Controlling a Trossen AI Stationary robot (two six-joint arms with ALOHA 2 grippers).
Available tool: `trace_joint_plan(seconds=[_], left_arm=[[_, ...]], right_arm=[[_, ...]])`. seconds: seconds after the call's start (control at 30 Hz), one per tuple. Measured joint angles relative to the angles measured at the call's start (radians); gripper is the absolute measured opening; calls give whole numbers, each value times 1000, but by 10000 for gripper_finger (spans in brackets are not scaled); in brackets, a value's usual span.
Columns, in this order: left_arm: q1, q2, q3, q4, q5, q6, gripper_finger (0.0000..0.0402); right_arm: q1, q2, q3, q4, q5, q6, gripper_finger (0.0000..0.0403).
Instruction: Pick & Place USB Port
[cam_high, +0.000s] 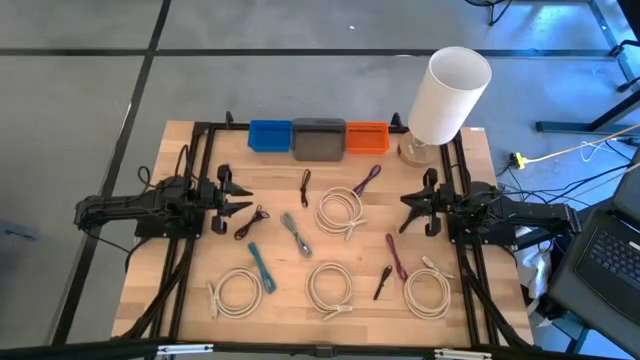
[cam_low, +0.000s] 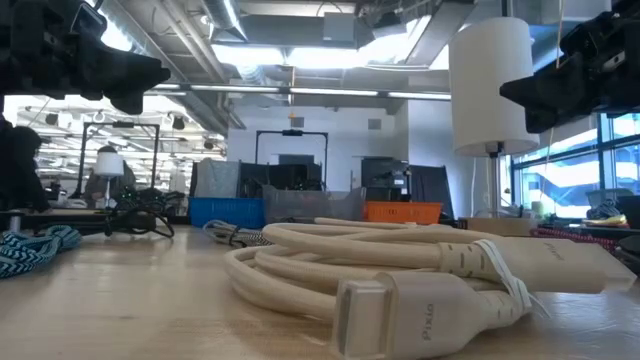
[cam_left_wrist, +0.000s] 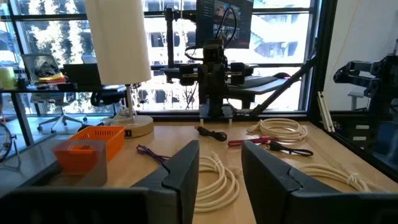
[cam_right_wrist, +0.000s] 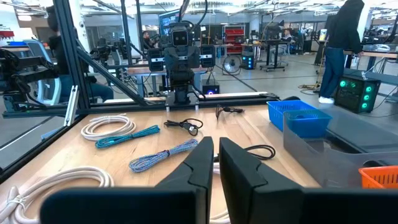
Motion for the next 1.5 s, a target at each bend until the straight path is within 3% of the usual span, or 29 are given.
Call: trace_joint_plan(seconds=[0.47,0.63,0.77,0.83,1.0,1.23,1.5], left_arm=[[0,0,0,0,0,0,114],[0,0,0,0,0,0,114],[0,0,0,0,-3,1,114],[0,0,0,0,-25,0,114],[0,0,0,0,-69,1,114],[0,0,0,5,-115,44,114],[0,0,0,9,-115,40,114]], right_arm=[[0,0,0,14,0,3,31],[0,0,0,221,-23,243,31],[0,5,0,485,134,390,31],[0,11,25,499,211,438,31],[0,89,167,232,218,423,31],[0,396,461,-91,203,415,31],[0,749,729,-489,210,794,31]])
